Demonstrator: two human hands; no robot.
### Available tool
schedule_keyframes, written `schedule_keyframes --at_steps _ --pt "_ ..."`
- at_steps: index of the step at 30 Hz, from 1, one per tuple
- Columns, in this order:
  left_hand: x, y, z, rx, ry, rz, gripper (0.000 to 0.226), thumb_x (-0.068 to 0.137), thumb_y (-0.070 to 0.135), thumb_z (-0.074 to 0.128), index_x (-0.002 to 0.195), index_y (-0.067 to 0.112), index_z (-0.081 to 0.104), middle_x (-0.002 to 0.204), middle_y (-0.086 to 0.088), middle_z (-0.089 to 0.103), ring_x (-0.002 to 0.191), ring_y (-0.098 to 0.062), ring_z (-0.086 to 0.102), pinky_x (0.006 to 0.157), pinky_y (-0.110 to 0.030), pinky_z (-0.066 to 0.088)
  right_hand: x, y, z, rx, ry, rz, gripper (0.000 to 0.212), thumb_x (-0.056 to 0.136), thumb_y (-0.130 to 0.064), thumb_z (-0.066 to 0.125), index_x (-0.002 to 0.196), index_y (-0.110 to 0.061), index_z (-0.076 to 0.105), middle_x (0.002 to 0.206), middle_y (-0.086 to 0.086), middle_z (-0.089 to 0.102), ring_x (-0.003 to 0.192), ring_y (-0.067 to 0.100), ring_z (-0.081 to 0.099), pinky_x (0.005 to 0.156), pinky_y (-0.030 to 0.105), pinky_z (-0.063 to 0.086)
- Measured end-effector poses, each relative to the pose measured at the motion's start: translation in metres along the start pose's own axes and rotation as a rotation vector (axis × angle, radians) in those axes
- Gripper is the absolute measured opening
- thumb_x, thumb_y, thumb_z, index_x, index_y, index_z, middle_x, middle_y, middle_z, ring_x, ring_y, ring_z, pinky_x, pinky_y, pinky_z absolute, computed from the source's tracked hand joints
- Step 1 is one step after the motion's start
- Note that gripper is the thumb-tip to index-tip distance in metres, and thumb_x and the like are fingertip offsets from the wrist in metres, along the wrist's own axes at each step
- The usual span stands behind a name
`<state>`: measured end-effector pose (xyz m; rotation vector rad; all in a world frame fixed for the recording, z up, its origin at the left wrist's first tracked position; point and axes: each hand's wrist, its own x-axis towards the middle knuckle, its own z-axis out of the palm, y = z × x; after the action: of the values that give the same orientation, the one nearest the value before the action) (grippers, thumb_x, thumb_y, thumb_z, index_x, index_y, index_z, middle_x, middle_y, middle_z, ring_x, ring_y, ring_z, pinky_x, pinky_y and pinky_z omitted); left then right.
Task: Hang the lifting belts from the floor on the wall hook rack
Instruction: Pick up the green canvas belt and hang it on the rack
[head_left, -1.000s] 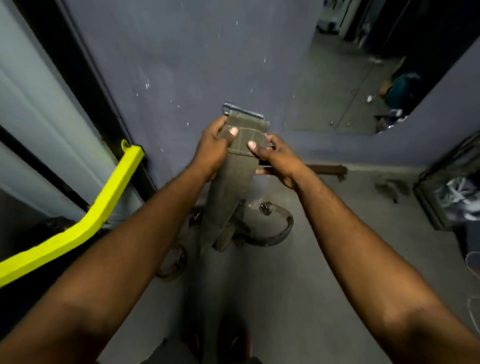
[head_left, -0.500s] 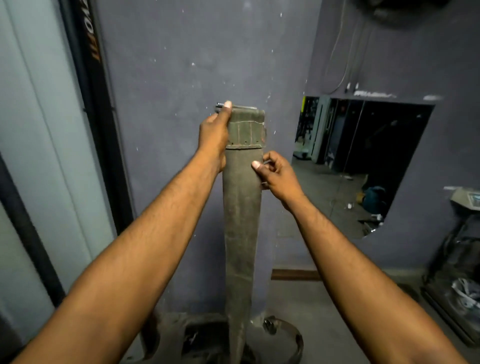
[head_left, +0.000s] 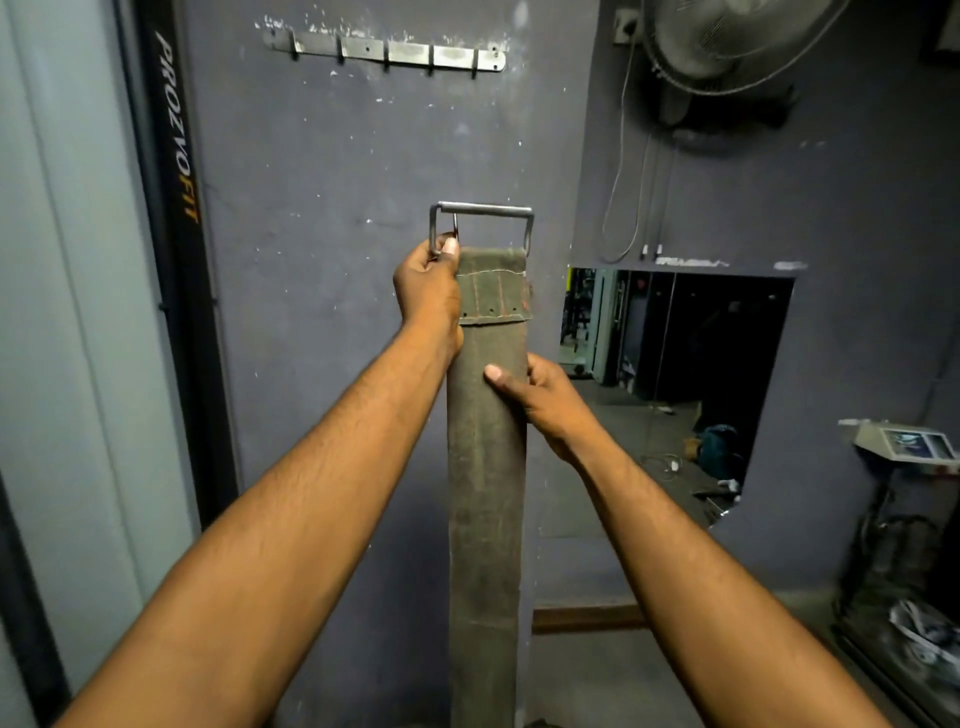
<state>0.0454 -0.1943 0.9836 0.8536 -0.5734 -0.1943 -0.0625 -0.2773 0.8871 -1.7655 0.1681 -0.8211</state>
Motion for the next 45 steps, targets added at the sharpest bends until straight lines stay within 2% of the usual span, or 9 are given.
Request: schedule_keyframes --at_steps 5,10,16,21,26,31,38,40,45 --pt "0.008 0.017 0.009 -0.036 0.046 -0.006 0.012 0.095 0.011 0.06 0.089 0.009 0.069 0.082 -0.006 0.068 0.074 -0.021 0.064 0.074 -0.04 0.061 -0.018 0.011 0.009 -0.006 -0.032 0.018 0.034 0.094 -0.021 0.068 0.126 -0.017 0.057 0.115 -0.002 0.071 0.104 0.012 0.071 0.083 0.025 0.059" --pt "0.011 0.029 0.011 -0.049 0.03 0.005 0.02 0.094 0.01 0.062 0.077 0.017 0.068 0.077 -0.004 0.068 0.073 -0.021 0.065 0.076 -0.042 0.061 -0.031 0.025 0.019 0.021 -0.034 0.033 0.037 0.093 -0.021 0.07 0.126 -0.022 0.055 0.12 -0.002 0.069 0.109 0.012 0.07 0.093 0.032 0.058" --pt "0.021 0.03 -0.004 -0.059 0.045 0.025 0.011 0.095 0.009 0.06 0.09 0.011 0.07 0.077 -0.001 0.066 0.072 -0.018 0.064 0.074 -0.037 0.061 -0.048 0.061 0.038 -0.107 0.004 0.092 0.054 0.084 -0.042 0.078 0.13 -0.027 0.056 0.125 -0.005 0.069 0.113 0.01 0.067 0.099 0.037 0.056" --pt "0.033 0.03 -0.02 -0.06 0.072 0.025 0.009 0.094 0.009 0.061 0.095 0.011 0.07 0.082 -0.003 0.067 0.077 -0.019 0.064 0.076 -0.036 0.06 -0.062 0.094 0.051 -0.161 -0.075 0.219 0.036 0.084 -0.04 0.077 0.117 -0.033 0.062 0.122 -0.003 0.071 0.11 0.01 0.069 0.101 0.042 0.055" --pt "0.036 0.026 -0.035 -0.071 0.061 -0.017 0.01 0.094 0.009 0.062 0.098 0.009 0.07 0.084 -0.003 0.068 0.079 -0.019 0.065 0.08 -0.04 0.061 -0.052 0.074 0.045 -0.197 -0.222 0.326 0.043 0.084 -0.034 0.079 0.122 -0.022 0.062 0.119 -0.002 0.072 0.108 0.013 0.07 0.096 0.036 0.058" --pt "0.035 0.021 -0.037 -0.074 -0.009 -0.062 0.011 0.093 0.008 0.063 0.1 0.006 0.07 0.085 -0.005 0.07 0.084 -0.023 0.066 0.09 -0.053 0.057 0.0 -0.008 0.036 0.044 0.035 0.101 0.04 0.097 -0.032 0.062 0.128 -0.007 0.055 0.102 -0.004 0.068 0.084 0.003 0.069 0.067 0.021 0.057" --pt "0.023 0.022 -0.031 -0.031 -0.139 -0.073 0.014 0.095 0.013 0.061 0.106 0.008 0.068 0.096 -0.013 0.068 0.088 -0.027 0.066 0.088 -0.054 0.057 0.065 -0.075 0.033 0.237 0.211 -0.036 0.026 0.099 -0.017 0.06 0.122 -0.004 0.06 0.108 0.011 0.072 0.099 0.022 0.068 0.085 0.035 0.059" --pt "0.024 0.033 -0.029 0.062 -0.213 -0.008 0.016 0.097 0.014 0.058 0.112 0.01 0.064 0.107 -0.013 0.068 0.094 -0.024 0.067 0.087 -0.045 0.059 0.072 -0.086 0.033 0.249 0.25 -0.093 0.025 0.098 -0.015 0.062 0.119 -0.003 0.062 0.11 0.015 0.072 0.098 0.022 0.069 0.088 0.037 0.059" --pt "0.012 0.035 -0.048 0.374 -0.573 -0.065 0.033 0.096 0.019 0.061 0.128 0.013 0.058 0.121 -0.007 0.069 0.108 -0.022 0.068 0.091 -0.037 0.057 0.092 -0.144 0.025 0.324 0.331 -0.29 0.018 0.097 -0.012 0.062 0.114 -0.005 0.061 0.099 0.009 0.071 0.083 0.014 0.071 0.072 0.028 0.06"
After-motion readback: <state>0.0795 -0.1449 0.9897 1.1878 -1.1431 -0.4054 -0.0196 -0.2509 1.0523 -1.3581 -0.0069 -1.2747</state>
